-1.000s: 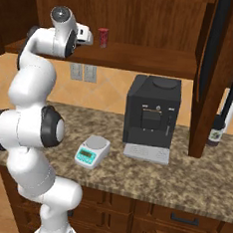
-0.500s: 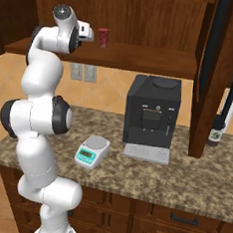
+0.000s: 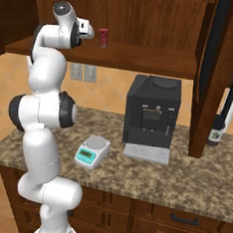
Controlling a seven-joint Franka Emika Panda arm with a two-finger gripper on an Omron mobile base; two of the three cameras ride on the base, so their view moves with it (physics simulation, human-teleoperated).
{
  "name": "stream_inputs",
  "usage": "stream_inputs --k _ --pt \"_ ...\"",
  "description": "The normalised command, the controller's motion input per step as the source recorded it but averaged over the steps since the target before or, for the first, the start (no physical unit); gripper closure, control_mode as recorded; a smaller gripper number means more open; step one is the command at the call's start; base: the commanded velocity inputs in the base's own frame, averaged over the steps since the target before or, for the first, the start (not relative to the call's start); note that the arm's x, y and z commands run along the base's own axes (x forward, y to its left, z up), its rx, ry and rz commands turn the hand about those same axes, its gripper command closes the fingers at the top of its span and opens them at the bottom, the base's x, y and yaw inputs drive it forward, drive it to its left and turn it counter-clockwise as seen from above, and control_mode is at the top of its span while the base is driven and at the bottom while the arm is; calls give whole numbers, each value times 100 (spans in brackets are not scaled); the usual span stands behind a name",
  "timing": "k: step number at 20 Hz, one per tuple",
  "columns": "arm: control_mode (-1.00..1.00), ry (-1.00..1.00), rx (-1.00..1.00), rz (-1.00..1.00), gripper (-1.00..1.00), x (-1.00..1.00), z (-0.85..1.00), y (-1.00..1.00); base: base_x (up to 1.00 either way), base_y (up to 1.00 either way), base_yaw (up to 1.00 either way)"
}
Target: Pick the jam and place it on the digital scale for weighing, and close the cabinet.
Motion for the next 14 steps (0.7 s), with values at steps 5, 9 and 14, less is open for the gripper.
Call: stream_inputs --k 5,9,14 --pt "-100 0 -1 -2 100 -28 -17 -13 0 0 0" --pt "-100 0 0 -7 100 -99 -31 -38 0 0 0" --pt "-100 -8 0 -2 100 -100 -23 -32 0 0 0"
